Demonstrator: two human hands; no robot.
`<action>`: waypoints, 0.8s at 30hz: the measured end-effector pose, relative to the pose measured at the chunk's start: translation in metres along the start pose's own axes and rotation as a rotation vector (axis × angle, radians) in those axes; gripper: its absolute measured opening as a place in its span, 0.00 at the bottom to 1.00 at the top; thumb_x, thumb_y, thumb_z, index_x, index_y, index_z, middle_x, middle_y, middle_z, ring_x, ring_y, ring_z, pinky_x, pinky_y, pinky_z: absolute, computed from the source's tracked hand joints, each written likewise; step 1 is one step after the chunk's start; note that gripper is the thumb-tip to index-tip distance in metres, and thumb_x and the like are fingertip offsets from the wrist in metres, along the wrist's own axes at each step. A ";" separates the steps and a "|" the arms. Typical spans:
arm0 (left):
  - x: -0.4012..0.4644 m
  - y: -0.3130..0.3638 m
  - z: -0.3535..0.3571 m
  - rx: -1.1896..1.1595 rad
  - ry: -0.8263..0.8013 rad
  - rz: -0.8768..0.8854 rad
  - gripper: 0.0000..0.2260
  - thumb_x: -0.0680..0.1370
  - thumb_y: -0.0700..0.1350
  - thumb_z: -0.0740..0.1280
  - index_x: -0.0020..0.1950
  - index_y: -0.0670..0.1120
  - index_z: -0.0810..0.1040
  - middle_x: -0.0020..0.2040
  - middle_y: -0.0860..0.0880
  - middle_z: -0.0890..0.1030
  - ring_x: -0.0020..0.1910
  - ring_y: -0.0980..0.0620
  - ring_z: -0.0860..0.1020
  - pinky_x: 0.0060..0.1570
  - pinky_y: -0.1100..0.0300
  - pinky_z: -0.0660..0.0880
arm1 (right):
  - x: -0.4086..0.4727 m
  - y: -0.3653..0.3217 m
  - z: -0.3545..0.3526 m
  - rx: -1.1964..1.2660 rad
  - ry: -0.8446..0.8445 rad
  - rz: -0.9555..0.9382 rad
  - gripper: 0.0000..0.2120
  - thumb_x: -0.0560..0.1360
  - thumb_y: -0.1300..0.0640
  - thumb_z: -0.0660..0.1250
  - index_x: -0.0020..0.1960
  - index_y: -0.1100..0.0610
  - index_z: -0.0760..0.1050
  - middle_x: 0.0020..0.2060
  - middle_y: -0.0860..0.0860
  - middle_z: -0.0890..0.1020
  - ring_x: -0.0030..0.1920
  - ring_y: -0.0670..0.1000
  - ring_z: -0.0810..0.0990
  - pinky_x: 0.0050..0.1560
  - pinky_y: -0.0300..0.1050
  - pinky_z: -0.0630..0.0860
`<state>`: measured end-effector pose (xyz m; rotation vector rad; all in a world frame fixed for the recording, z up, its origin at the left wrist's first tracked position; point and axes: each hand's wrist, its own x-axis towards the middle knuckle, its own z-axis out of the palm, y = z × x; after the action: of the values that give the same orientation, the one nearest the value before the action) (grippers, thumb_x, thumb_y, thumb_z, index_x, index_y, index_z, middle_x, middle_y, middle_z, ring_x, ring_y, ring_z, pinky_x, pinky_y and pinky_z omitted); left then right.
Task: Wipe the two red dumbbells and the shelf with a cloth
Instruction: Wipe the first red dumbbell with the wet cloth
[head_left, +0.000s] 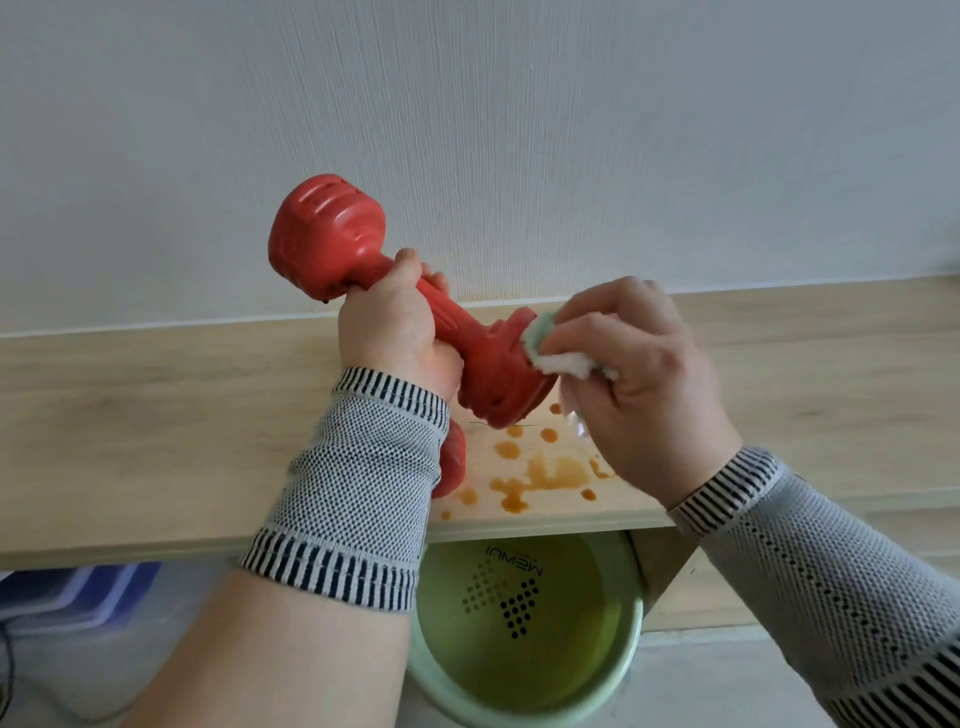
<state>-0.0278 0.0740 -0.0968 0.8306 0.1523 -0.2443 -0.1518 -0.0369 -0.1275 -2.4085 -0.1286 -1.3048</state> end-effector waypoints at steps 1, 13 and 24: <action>0.000 0.001 -0.001 0.002 0.009 -0.011 0.05 0.78 0.40 0.67 0.43 0.45 0.74 0.32 0.52 0.76 0.27 0.57 0.77 0.31 0.64 0.74 | -0.001 -0.004 0.001 -0.013 -0.017 -0.040 0.06 0.70 0.67 0.66 0.41 0.60 0.81 0.44 0.54 0.79 0.44 0.54 0.75 0.44 0.38 0.72; -0.005 0.004 0.000 -0.080 -0.020 -0.010 0.04 0.78 0.37 0.67 0.45 0.43 0.74 0.33 0.50 0.76 0.25 0.56 0.77 0.29 0.66 0.74 | -0.001 -0.004 -0.003 0.101 -0.014 0.032 0.08 0.70 0.67 0.65 0.44 0.60 0.82 0.45 0.53 0.80 0.45 0.54 0.78 0.42 0.46 0.77; -0.011 -0.002 0.004 0.008 -0.098 0.027 0.07 0.79 0.36 0.66 0.42 0.44 0.74 0.34 0.50 0.75 0.28 0.56 0.76 0.35 0.61 0.75 | 0.005 0.006 -0.008 0.085 -0.081 0.133 0.13 0.72 0.67 0.64 0.50 0.55 0.82 0.45 0.49 0.82 0.46 0.51 0.79 0.44 0.47 0.78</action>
<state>-0.0383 0.0718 -0.0929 0.8265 0.0482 -0.2597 -0.1542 -0.0460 -0.1212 -2.3556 -0.0443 -1.1205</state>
